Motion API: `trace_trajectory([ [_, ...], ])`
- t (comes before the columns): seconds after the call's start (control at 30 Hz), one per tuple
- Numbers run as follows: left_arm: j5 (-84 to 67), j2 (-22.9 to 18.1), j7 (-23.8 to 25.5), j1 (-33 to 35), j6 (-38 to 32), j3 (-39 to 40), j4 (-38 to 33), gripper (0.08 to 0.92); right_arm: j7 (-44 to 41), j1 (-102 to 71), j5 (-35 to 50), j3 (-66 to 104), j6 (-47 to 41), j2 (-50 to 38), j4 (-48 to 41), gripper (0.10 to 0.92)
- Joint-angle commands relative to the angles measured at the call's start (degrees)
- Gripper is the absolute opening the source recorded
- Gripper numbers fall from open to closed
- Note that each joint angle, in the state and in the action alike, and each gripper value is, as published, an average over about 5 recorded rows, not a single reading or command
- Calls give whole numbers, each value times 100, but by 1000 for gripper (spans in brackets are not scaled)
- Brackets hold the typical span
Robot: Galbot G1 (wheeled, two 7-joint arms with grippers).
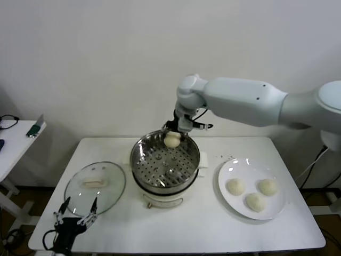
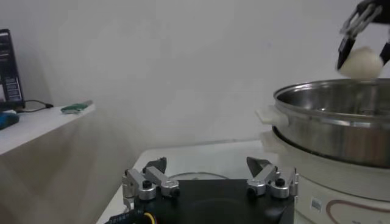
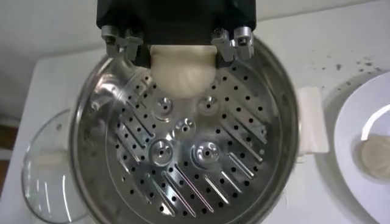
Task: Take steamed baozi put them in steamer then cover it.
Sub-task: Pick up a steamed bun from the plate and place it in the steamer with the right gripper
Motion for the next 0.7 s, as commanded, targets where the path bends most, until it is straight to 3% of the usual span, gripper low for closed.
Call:
trace_trajectory([
  [0.03,6,-5,-6,16,-3,-11,-15,823,298,-721,-625,137,422,408,-894,687],
  [0.7,-7,-17,-22,-3,-33,-33,77,823,330,-1067,-720,331,715,924,-1987,692],
])
